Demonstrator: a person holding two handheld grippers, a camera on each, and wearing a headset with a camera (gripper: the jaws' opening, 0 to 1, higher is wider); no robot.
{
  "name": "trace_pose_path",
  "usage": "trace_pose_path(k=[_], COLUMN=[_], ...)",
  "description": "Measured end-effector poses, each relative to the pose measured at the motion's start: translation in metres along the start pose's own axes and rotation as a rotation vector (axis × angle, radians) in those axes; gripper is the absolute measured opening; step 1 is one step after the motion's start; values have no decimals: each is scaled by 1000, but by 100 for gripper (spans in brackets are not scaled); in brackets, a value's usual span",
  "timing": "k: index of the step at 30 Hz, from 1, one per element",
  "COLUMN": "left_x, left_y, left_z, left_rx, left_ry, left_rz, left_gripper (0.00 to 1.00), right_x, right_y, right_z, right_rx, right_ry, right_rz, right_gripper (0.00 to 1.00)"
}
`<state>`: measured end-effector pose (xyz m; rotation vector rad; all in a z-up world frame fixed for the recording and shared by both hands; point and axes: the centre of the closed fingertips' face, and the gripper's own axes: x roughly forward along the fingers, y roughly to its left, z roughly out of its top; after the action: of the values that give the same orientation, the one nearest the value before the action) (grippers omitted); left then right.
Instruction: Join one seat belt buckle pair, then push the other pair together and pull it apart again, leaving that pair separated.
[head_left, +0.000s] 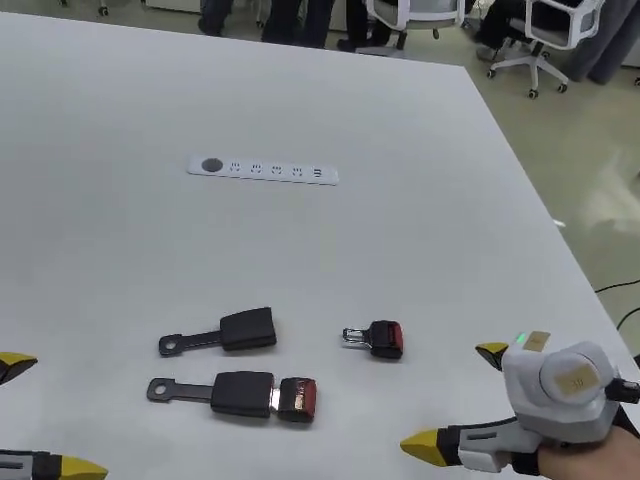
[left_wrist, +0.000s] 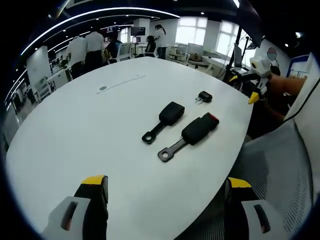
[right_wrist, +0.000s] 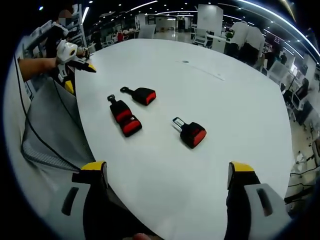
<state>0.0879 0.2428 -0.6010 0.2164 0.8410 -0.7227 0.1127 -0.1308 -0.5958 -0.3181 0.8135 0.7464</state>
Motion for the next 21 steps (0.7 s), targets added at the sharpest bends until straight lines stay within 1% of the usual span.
trace_pose_path(k=[1,2,4,5,7,9,10,15,18,19,21], left_x=[0,0,0,0,0,-1,-1,-1,-1,-2,-2], left_y=[-1,1,0,0,0,-2,0,-1,1,2,2], left_z=[1,-1,0,0,0,2,3,6,4,4,6], left_rx=[-1,-2,-9,-10,-5,-10,-9,-14,-22,-35,-50], left_ry=[-1,-4,-14,-15,-17,-27,-36,-62,-66,-75,-89], left_rz=[2,3,0,-1,0,-8,-6,-17,-14,-13,-11], left_gripper=[100,100,100,100,100,100,100,100,100,100,100], right_x=[0,-1,-1,-1,-1,-1,-1,0,0,0,-1], right_y=[1,2,1,3,4,6,6,5,6,5,5], right_z=[2,3,5,8,8,9,10,8,8,7,8], right_rx=[-3,-8,2,1,1,3,9,24,34,33,38], right_ry=[-3,-9,-19,-28,-28,-33,-38,-54,-57,-58,-65], right_rz=[-3,-3,0,4,3,3,-1,-14,-17,-18,-21], right_gripper=[100,100,100,100,100,100,100,100,100,100,100])
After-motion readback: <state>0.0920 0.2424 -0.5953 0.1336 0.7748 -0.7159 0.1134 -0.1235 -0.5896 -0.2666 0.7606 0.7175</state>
